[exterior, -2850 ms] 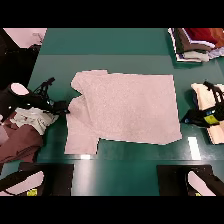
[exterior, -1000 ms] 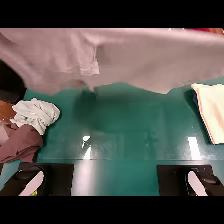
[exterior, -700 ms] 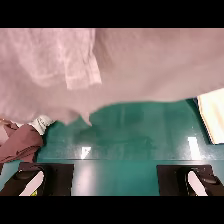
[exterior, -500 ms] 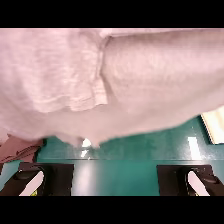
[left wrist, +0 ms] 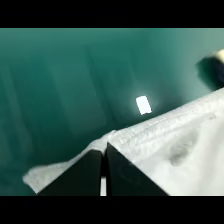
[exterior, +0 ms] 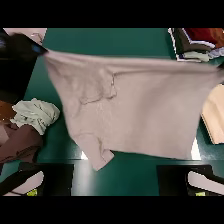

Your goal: Fold the shirts.

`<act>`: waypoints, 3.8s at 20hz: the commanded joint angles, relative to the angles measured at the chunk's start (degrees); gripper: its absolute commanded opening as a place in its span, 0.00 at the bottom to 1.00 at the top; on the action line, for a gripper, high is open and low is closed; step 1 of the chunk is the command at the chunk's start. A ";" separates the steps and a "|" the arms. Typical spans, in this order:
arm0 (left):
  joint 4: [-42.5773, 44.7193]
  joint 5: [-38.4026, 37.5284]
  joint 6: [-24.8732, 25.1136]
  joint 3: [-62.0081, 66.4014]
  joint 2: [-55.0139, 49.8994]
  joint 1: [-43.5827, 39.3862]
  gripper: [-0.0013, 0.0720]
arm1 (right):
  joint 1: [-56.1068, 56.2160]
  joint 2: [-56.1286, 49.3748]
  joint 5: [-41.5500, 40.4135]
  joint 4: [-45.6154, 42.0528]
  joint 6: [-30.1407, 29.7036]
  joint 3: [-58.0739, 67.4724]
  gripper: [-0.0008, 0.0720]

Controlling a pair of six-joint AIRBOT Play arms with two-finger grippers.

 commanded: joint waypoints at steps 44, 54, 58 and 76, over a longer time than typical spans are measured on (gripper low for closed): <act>9.88 8.68 4.07 -37.20 -4.59 3.28 0.70 | -1.01 8.50 -15.78 4.74 -4.48 -39.71 0.49; -4.72 19.74 3.74 -62.25 5.51 -7.63 0.70 | -4.79 16.17 -15.80 13.64 -7.43 -44.37 0.49; -8.94 25.38 3.72 -62.38 5.44 -8.76 0.70 | -4.79 17.00 -15.74 13.60 -7.43 -44.37 0.49; -8.31 14.78 6.58 -52.87 5.64 -8.76 0.05 | -25.97 20.33 -13.97 7.32 -11.91 -66.12 0.49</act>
